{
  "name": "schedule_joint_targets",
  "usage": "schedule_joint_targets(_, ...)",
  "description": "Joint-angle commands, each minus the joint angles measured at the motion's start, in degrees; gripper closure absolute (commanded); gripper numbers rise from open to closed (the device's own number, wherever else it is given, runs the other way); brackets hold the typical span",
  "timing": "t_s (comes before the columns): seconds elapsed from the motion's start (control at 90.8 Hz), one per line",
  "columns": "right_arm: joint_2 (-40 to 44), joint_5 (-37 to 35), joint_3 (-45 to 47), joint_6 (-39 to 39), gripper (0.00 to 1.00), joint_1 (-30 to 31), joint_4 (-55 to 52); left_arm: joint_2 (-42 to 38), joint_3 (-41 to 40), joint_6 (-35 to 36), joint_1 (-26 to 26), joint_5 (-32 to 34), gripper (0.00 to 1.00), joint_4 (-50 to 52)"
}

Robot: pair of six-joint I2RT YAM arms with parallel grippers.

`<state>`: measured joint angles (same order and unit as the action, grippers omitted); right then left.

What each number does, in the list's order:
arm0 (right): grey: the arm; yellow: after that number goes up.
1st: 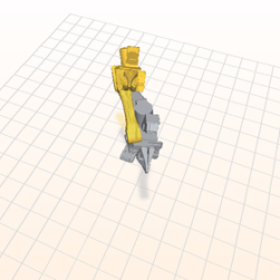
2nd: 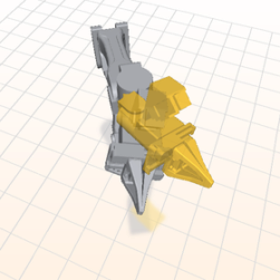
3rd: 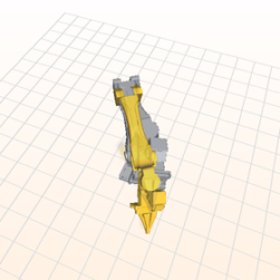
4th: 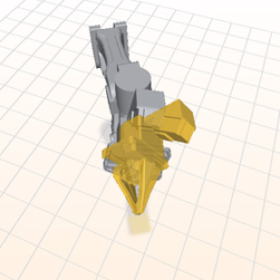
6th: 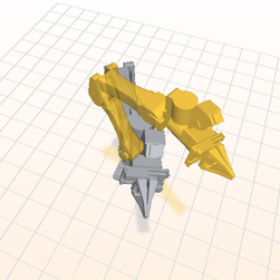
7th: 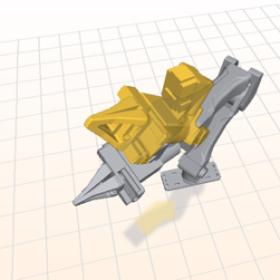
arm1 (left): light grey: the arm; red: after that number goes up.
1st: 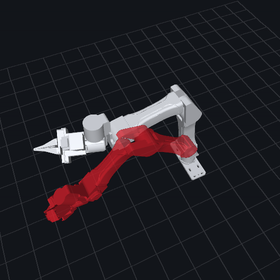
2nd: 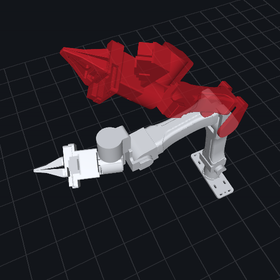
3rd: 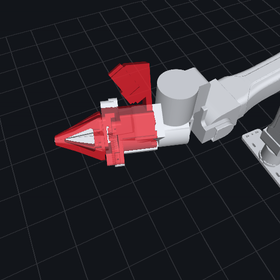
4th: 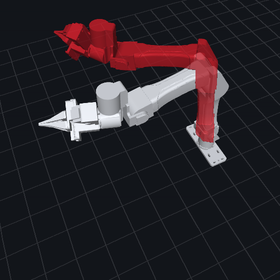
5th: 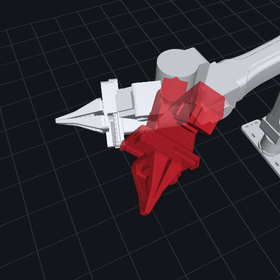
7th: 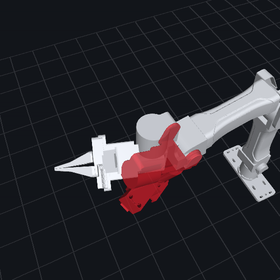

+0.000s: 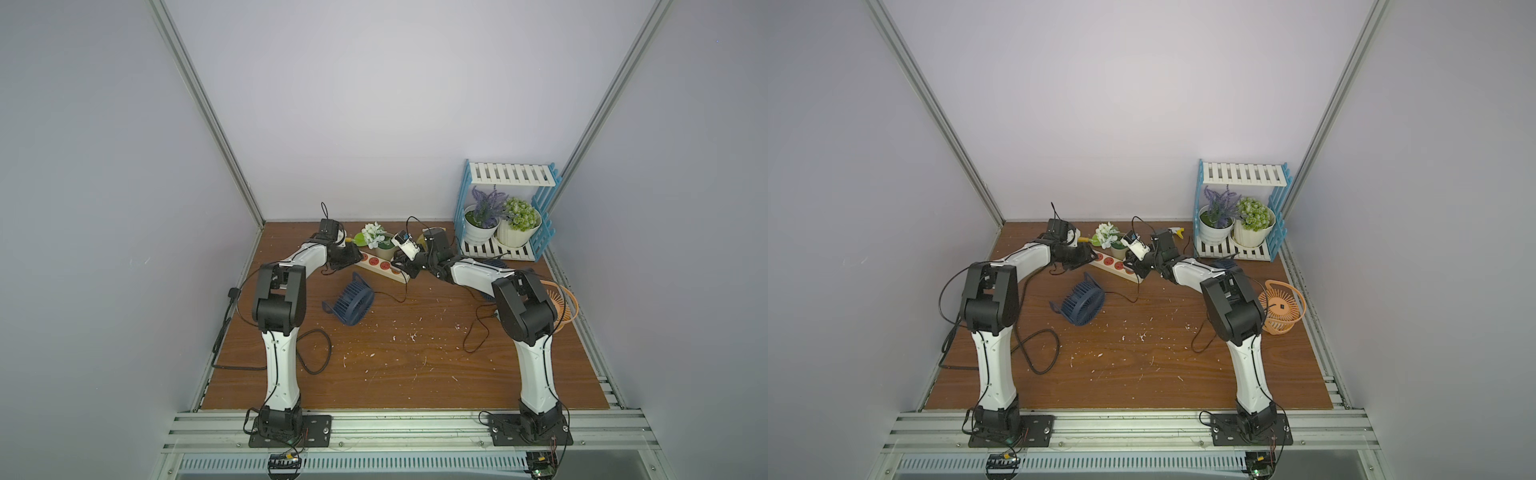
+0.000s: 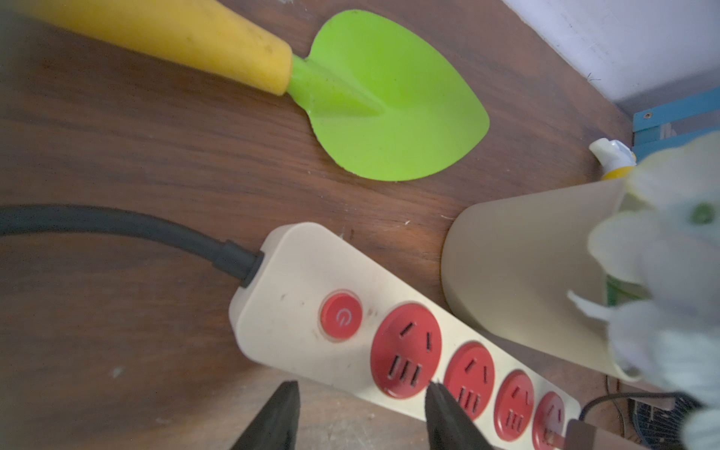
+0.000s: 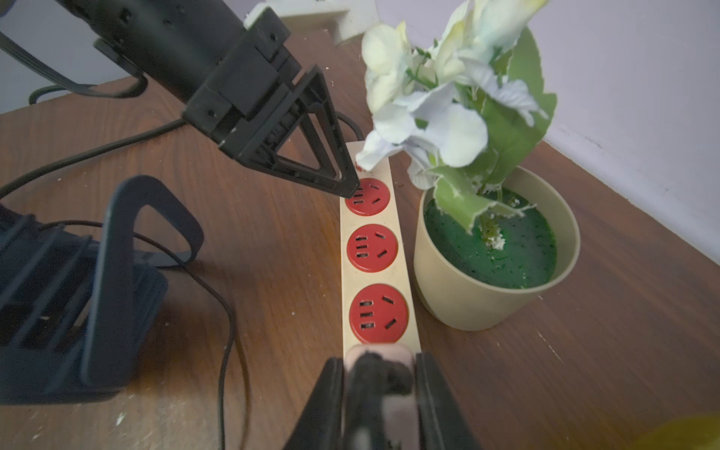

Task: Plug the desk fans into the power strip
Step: Insert the plug into the socket.

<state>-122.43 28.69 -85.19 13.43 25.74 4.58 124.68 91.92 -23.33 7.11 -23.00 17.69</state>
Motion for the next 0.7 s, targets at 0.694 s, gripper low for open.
schedule_joint_targets(0.694,-3.6,-13.3,-6.5,6.2,1.00,2.0,-25.6,2.9,2.3,-1.5,-0.4,-3.9,0.45,-0.1)
